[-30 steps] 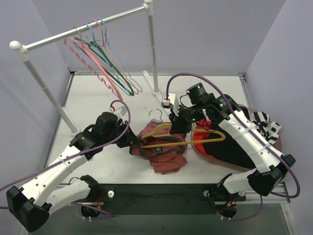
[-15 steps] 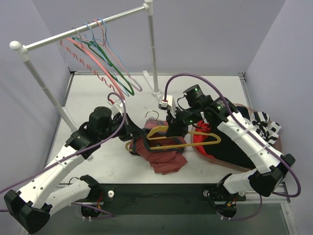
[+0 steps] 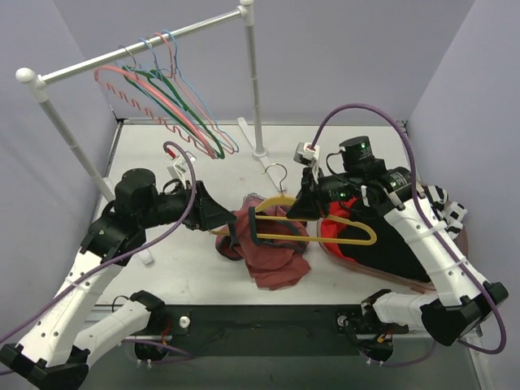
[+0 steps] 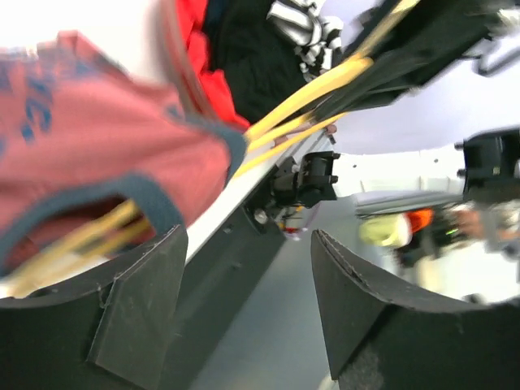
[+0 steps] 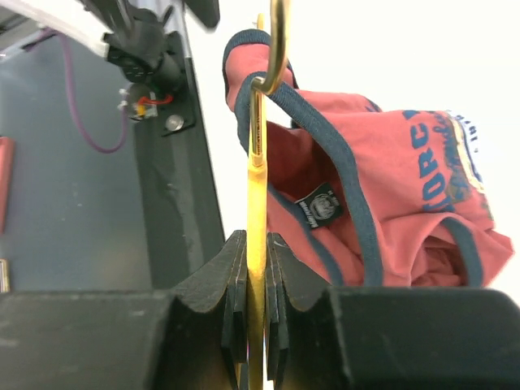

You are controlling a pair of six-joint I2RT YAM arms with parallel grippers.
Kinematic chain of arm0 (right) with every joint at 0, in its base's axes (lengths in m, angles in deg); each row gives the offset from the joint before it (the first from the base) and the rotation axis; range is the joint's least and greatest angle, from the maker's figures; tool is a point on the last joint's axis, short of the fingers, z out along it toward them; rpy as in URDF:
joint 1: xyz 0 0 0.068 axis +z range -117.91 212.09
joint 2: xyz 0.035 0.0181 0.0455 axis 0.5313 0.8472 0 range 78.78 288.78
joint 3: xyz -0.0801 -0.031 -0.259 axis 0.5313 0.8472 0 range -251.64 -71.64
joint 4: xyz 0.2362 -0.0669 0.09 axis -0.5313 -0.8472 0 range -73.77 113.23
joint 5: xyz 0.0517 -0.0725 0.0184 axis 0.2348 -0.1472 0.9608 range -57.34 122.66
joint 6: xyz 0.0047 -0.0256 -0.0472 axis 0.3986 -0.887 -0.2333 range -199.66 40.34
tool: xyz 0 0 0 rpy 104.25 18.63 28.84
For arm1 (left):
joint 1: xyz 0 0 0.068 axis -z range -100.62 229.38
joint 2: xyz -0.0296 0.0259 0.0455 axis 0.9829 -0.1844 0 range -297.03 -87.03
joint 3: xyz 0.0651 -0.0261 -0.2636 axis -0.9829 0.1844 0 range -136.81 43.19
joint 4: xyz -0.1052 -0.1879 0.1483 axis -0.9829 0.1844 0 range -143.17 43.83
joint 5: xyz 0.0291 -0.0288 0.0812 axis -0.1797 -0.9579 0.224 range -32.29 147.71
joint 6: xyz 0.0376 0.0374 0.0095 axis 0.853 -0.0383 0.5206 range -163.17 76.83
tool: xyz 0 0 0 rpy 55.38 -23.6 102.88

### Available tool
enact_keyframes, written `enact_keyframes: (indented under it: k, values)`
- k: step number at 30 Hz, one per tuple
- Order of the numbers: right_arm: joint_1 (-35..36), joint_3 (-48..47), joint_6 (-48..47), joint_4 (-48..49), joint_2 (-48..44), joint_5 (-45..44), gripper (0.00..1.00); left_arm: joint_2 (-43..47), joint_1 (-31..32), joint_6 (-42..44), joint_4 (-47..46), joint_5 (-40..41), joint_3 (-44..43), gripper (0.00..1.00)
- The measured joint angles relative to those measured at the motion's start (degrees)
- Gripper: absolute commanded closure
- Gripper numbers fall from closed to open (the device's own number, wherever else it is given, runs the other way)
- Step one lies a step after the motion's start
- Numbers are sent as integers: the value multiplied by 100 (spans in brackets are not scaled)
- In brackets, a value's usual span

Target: Place the tank top on the hanger

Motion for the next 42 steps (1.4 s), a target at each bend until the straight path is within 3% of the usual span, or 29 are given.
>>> enact_keyframes:
  k: [5,12,17,23,33,37,39,41,42]
  values:
    - [-61,474,37,81,-448,350,100,17,-35,1681,494,-308,-918,21]
    - [-61,824,-79,35,-695,691,100,271,-33,3287,616,-1217,-717,18]
    - [-28,824,-240,7,-693,855,100,79,149,3657,490,-1650,-516,18]
    - [83,824,-433,-83,-638,962,100,-562,883,4037,396,-1615,-507,19]
    - [109,824,-553,-192,-621,1034,100,-1257,1499,4465,382,-1357,-363,30]
    - [168,824,-577,-205,-566,1038,100,-1266,1565,4487,293,-1198,-114,42]
    - [188,824,-579,-205,-503,1038,100,-1266,1572,4465,234,-1121,39,65]
    - [205,824,-577,-205,-459,1038,100,-1266,1572,4411,181,-1078,164,100]
    - [210,824,-577,-203,-442,1036,100,-1263,1572,4371,127,-1069,232,100]
